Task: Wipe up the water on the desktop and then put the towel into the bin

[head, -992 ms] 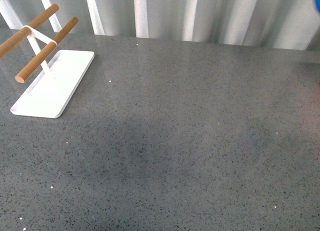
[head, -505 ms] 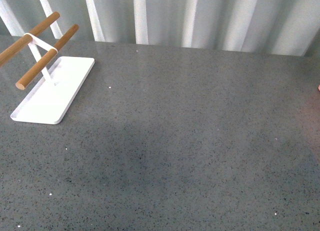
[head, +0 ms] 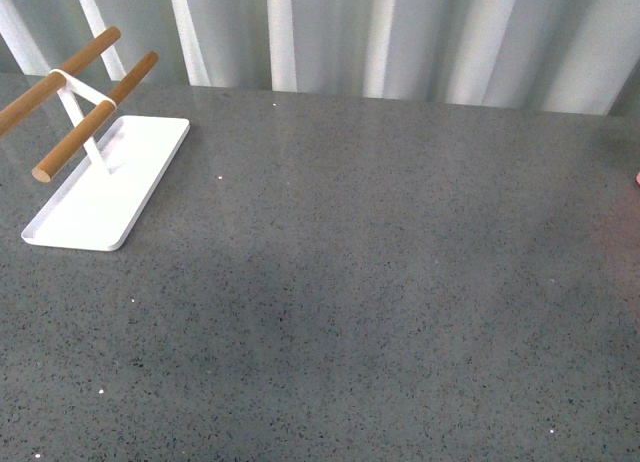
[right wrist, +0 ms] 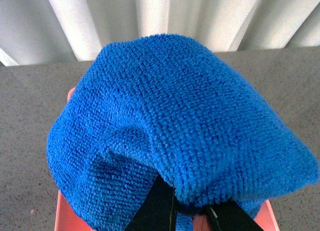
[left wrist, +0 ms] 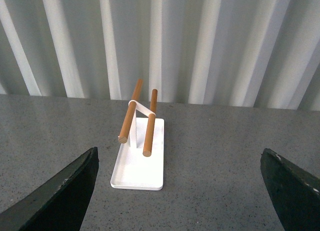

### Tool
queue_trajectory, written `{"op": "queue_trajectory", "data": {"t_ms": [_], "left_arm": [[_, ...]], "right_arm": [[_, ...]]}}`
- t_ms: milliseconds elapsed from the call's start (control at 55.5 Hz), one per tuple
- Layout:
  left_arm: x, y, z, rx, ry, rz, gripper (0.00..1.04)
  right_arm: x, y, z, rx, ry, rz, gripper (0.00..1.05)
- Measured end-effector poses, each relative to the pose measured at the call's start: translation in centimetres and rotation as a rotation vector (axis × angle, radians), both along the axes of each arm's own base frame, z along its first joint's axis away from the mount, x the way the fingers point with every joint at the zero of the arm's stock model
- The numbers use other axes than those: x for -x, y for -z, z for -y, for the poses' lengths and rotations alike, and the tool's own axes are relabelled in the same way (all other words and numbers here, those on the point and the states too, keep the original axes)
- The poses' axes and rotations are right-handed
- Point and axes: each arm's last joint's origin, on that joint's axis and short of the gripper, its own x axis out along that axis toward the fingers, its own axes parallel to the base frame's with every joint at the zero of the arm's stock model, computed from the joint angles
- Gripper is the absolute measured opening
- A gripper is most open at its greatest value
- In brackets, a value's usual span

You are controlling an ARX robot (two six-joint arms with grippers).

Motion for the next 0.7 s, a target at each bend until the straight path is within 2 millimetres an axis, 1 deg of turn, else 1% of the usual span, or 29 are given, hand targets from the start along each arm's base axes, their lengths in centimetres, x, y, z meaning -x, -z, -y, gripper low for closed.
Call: {"op": "queue_trajectory", "data": {"t_ms": [144,216,379,487,577,595,703], "left_arm": [[0.0,0.0,0.0,0.000,0.000,0.000,0.98],[0.0,0.0,0.0,0.000,0.000,0.000,0.98],[0.0,0.0,0.0,0.000,0.000,0.000,0.98],[0.0,0.0,0.0,0.000,0.000,0.000,0.98],[0.0,0.0,0.0,0.000,0.000,0.000,0.98],[0.0,0.0,0.0,0.000,0.000,0.000,0.98],[0.0,0.0,0.0,0.000,0.000,0.000,0.98]], "right_arm": [[-2.0,1.5,0.2,0.009,0.009,-0.071,0.03],[-2.6,2.3,0.1,0.014,0.001,-0.109,0.03],[-3.7,4.6,-0.1,0.060,-0.034,-0.212,0.03],[-4.0,5.6,0.0,0.093,-0.065,-0.266,0.04],[-4.0,6.0,0.7,0.126,-0.053,-0.310,0.23],[-4.0,5.9,1.0,0.127,-0.043,-0.314,0.29],[-3.9,5.5,1.9,0.116,-0.024,-0.320,0.45]]}}
